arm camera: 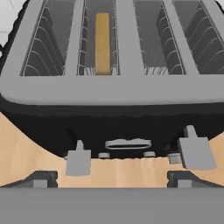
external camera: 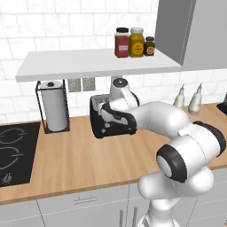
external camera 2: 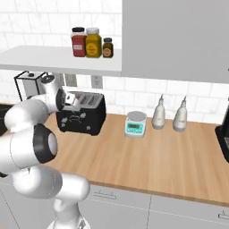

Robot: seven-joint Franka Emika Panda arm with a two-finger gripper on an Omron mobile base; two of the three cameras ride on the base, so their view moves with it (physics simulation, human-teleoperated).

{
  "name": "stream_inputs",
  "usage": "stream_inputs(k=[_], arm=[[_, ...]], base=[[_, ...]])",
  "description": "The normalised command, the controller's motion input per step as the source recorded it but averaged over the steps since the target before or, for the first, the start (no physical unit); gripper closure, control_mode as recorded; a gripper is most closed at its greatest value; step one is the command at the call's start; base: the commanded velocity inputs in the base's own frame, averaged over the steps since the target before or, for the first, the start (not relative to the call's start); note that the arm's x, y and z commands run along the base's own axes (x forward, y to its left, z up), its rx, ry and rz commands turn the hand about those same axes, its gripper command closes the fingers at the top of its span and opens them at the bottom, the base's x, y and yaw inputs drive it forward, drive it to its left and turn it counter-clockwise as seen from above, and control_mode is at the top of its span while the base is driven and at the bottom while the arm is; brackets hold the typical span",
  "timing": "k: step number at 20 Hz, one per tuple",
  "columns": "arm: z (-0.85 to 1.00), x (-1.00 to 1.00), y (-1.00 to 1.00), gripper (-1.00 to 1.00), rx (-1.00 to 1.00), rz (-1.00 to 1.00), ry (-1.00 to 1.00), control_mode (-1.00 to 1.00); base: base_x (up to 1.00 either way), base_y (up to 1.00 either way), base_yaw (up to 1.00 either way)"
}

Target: Start the toaster. Once the lever pops up, take the bread to the plate on the dining counter.

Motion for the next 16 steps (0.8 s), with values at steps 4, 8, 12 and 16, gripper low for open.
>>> stream_inputs(k=[4, 8, 12, 16], arm=[[0.59, -0.05, 0.00, -1.00, 0.00, 0.00, -0.13, -1.00], [0.49, -0.16, 0.00, -1.00, 0.00, 0.00, -0.25, -1.00], [0.11, -0.01, 0.00, -1.00, 0.00, 0.00, -0.13, -1.00], [-0.04, 0.07, 0.00, -1.00, 0.00, 0.00, -0.02, -1.00]], base=[[0.00, 0.00, 0.00], [0.00, 0.00, 0.00], [0.00, 0.00, 0.00], [0.00, 0.00, 0.00]])
